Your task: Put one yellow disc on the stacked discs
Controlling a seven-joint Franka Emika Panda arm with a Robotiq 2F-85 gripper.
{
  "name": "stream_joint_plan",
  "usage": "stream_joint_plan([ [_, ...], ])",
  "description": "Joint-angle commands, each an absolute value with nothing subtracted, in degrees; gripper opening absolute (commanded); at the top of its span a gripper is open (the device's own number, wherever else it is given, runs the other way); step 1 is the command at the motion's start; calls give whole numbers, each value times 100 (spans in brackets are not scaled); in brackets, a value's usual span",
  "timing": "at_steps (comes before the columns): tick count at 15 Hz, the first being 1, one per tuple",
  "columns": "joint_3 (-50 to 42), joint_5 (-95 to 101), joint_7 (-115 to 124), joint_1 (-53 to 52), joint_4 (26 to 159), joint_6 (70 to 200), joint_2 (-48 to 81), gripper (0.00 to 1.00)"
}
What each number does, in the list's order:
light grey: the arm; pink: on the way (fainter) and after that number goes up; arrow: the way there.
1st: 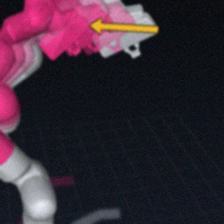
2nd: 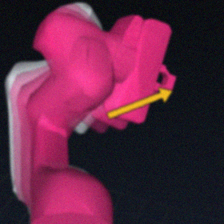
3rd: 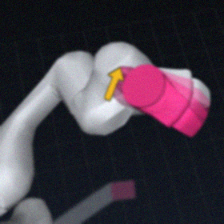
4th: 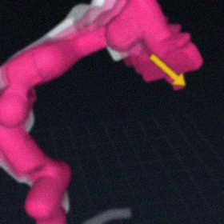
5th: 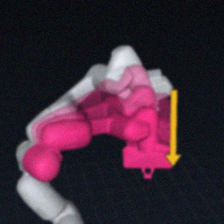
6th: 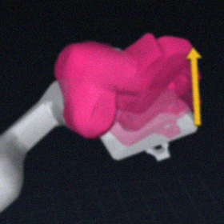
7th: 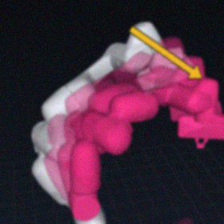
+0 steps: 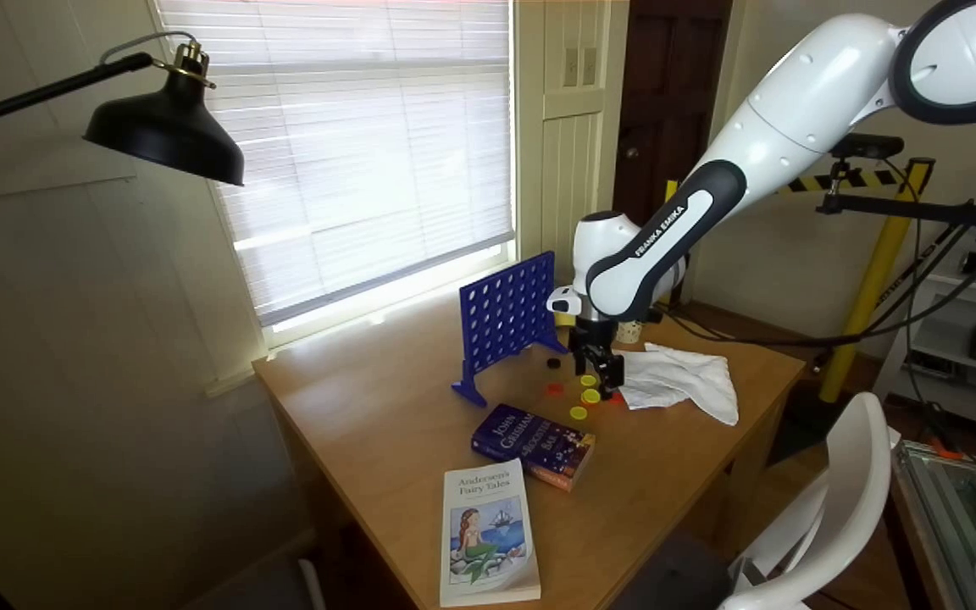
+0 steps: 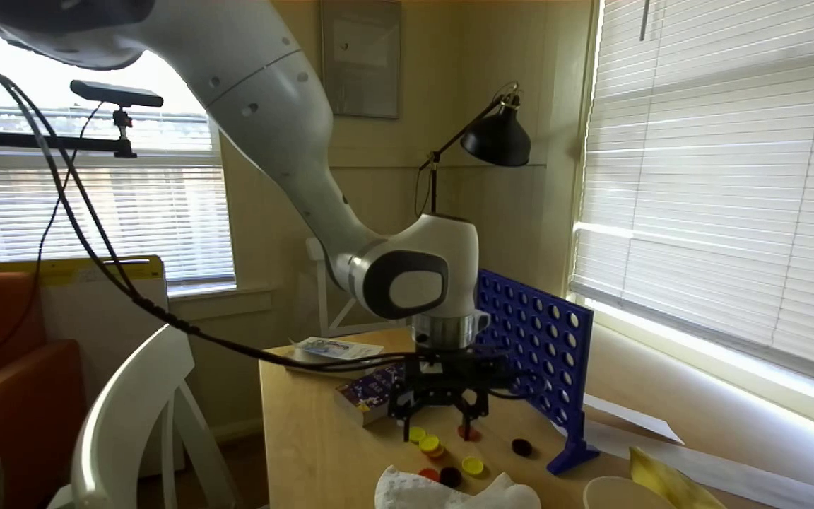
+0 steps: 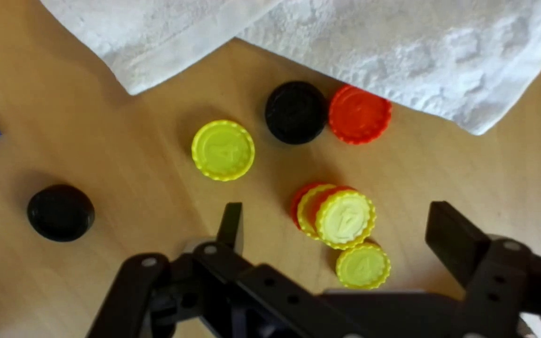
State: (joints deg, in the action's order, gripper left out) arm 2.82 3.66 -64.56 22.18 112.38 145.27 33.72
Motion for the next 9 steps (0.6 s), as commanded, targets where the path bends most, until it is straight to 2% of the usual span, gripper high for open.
stream_joint_plan([
  [1,197,271,-6527,2125,11232,14522,3368,100],
  [9,160,347,-6416,1954,11517,15103,3378,100],
])
